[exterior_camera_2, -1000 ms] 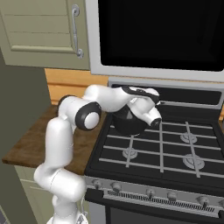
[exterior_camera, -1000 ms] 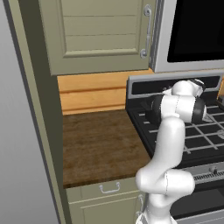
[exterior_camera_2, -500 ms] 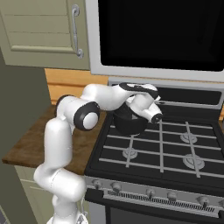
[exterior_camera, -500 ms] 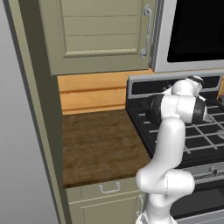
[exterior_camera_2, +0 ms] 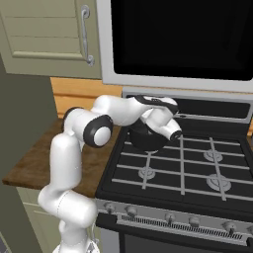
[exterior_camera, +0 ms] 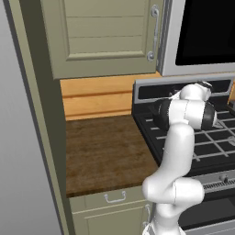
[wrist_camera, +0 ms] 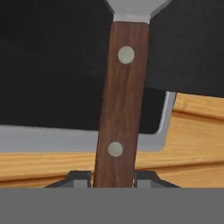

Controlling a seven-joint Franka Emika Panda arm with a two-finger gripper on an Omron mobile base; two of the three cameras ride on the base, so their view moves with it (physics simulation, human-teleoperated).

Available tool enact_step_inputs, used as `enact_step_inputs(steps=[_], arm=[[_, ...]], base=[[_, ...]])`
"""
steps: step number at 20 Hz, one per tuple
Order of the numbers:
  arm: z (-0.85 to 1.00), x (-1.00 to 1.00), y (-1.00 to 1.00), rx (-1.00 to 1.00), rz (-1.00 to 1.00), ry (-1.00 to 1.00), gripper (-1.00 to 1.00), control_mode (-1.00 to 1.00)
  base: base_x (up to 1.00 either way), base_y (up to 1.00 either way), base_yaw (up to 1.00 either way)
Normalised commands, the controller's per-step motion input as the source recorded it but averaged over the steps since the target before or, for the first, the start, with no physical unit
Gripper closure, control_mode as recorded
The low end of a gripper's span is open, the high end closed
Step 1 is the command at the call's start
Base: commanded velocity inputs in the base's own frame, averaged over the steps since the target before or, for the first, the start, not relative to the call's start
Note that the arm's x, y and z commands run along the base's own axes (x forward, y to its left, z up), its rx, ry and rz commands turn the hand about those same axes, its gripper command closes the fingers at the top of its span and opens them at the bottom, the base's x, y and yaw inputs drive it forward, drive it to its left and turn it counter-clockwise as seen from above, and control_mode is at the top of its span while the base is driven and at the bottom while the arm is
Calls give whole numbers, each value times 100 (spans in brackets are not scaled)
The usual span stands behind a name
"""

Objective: Put the tomato and potato in the pot. Retrieve the spatula and lightly stir the vegetables in the pot.

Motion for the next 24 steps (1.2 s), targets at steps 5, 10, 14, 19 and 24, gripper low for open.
enact_step_inputs(steps=[5, 10, 14, 19, 24], arm=[[-3, -21, 14, 25, 4, 19, 100, -100], [18, -33, 1, 29, 0, 16, 100, -100], [8, -4, 0, 1, 3, -9, 100, -100], [-6, 0, 0, -25, 1, -24, 100, -100], [-27, 0, -2, -31, 0, -13, 100, -100]], base=[[0, 0, 0], [0, 0, 0], [0, 0, 0], [0, 0, 0], [0, 0, 0]])
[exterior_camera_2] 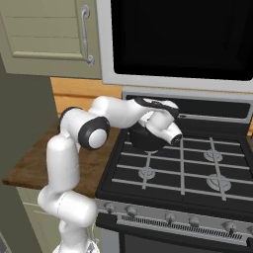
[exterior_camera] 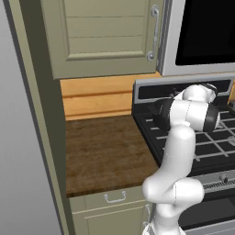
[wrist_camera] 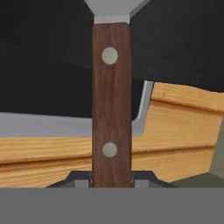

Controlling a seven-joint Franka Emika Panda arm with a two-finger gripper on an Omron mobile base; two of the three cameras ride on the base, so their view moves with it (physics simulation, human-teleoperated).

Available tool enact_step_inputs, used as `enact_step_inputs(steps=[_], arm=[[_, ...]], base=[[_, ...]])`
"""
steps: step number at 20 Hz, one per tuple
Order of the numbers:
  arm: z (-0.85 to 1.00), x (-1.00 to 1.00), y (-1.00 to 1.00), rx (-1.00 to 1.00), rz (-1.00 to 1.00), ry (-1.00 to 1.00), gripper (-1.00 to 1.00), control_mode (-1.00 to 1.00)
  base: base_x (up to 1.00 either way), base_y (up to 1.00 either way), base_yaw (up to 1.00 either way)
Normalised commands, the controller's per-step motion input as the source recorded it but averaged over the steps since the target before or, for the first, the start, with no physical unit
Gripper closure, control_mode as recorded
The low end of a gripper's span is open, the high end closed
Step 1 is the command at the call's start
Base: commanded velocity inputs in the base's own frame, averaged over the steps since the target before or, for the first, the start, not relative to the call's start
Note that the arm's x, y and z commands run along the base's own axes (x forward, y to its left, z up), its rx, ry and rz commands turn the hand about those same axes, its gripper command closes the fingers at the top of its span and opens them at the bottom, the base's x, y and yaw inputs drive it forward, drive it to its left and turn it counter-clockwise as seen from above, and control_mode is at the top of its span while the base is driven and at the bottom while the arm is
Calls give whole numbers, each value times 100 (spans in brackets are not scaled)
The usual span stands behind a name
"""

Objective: Put the tomato and potato in the pot. Retrieve the spatula and lightly stir the vegetables in the pot.

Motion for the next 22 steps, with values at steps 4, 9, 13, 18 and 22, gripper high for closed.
enact_step_inputs(steps=[4, 9, 13, 18, 22], arm=[[-25, -9, -3, -24, 0, 0, 100, -100], [-1, -20, 0, -5, 0, 24, 100, -100], [0, -2, 0, 5, -3, 48, 100, -100], [0, 2, 13, 16, -1, 31, 100, -100], [0, 21, 20, 21, 1, 3, 100, -100]], base=[[0, 0, 0], [0, 0, 0], [0, 0, 0], [0, 0, 0], [0, 0, 0]])
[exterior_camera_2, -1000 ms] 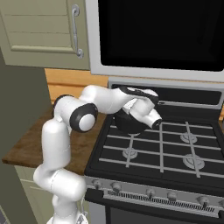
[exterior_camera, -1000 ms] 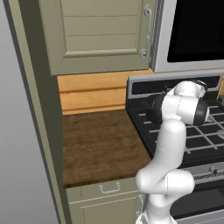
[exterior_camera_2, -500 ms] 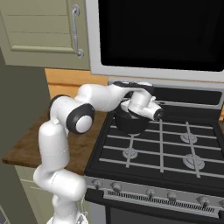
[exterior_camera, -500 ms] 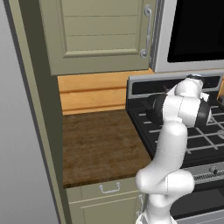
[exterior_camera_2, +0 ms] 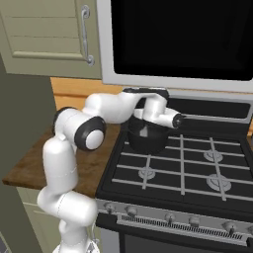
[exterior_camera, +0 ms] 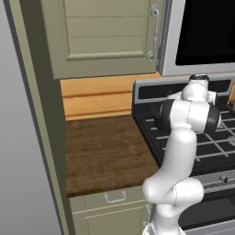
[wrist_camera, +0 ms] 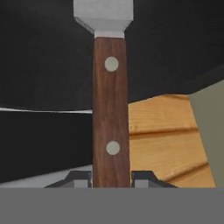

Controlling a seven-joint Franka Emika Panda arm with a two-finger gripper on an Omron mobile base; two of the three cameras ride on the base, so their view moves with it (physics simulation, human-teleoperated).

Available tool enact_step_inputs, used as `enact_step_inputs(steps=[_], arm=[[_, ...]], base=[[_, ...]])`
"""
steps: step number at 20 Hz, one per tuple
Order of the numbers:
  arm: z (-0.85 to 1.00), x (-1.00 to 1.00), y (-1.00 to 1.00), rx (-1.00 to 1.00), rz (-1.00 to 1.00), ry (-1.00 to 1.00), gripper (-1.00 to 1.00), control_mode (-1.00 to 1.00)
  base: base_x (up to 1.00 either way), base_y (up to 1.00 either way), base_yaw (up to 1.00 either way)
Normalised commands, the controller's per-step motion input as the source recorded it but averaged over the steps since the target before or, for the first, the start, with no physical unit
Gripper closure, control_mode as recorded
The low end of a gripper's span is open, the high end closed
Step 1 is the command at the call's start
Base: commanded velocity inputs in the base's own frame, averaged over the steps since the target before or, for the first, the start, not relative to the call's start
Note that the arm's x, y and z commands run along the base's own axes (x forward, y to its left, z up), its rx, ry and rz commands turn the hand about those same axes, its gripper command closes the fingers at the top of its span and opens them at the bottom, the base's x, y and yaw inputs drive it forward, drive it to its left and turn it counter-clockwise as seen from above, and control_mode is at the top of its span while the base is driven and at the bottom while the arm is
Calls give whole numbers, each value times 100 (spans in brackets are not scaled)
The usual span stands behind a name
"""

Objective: Put the tomato and potato in the pot. Retrieve the spatula and lightly stir the vegetables in the pot.

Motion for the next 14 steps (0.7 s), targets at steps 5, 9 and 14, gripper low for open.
enact_step_inputs(steps=[5, 9, 14], arm=[[-7, 39, 9, 5, 5, -18, 100, -100], [-29, -4, -1, -9, 9, -34, 100, -100], [-10, -53, -18, -16, 10, -25, 100, -100]], base=[[0, 0, 0], [0, 0, 0], [0, 0, 0]])
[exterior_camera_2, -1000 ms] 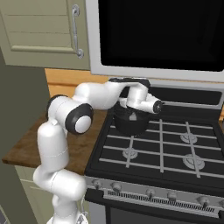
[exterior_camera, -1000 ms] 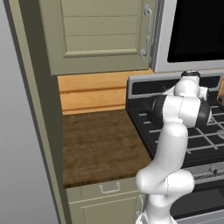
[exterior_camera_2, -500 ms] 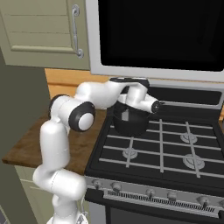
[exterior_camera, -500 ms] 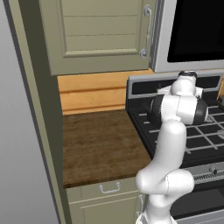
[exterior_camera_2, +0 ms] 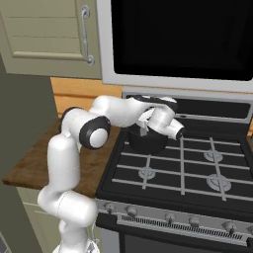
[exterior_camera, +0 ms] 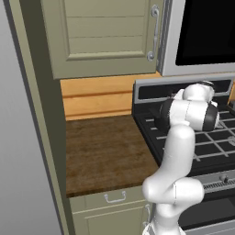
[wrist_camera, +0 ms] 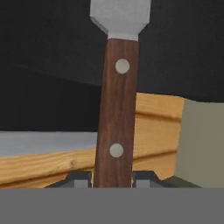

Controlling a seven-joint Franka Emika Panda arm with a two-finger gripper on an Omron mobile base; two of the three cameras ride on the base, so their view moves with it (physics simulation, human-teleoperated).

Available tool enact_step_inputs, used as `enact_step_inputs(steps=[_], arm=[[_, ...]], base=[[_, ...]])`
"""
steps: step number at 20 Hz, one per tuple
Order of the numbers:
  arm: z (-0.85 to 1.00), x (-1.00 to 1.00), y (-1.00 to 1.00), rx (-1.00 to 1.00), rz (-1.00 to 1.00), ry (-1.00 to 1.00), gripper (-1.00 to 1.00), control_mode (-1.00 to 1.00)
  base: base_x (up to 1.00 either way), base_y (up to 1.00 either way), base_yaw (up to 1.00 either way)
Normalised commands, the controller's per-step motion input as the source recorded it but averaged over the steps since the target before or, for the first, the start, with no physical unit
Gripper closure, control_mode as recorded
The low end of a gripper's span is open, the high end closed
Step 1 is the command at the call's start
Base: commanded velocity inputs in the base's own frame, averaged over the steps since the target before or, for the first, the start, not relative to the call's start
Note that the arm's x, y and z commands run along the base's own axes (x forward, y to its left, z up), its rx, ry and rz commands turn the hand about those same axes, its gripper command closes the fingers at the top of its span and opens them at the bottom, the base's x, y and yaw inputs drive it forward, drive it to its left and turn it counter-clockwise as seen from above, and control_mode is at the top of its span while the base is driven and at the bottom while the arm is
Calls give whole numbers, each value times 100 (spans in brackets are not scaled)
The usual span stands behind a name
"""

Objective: Put the tomato and potato in the pot. Retrieve the spatula and lightly stir the vegetables in the pot.

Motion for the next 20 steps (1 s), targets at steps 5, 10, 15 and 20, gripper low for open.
enact_step_inputs(steps=[5, 10, 15, 20], arm=[[2, -42, -21, -16, 0, -3, 100, -100], [18, -7, -8, -7, 0, 7, 100, -100], [39, -6, 0, 2, 0, 17, 100, -100], [15, -20, 0, 2, 0, 13, 100, -100]], base=[[0, 0, 0], [0, 0, 0], [0, 0, 0], [0, 0, 0]])
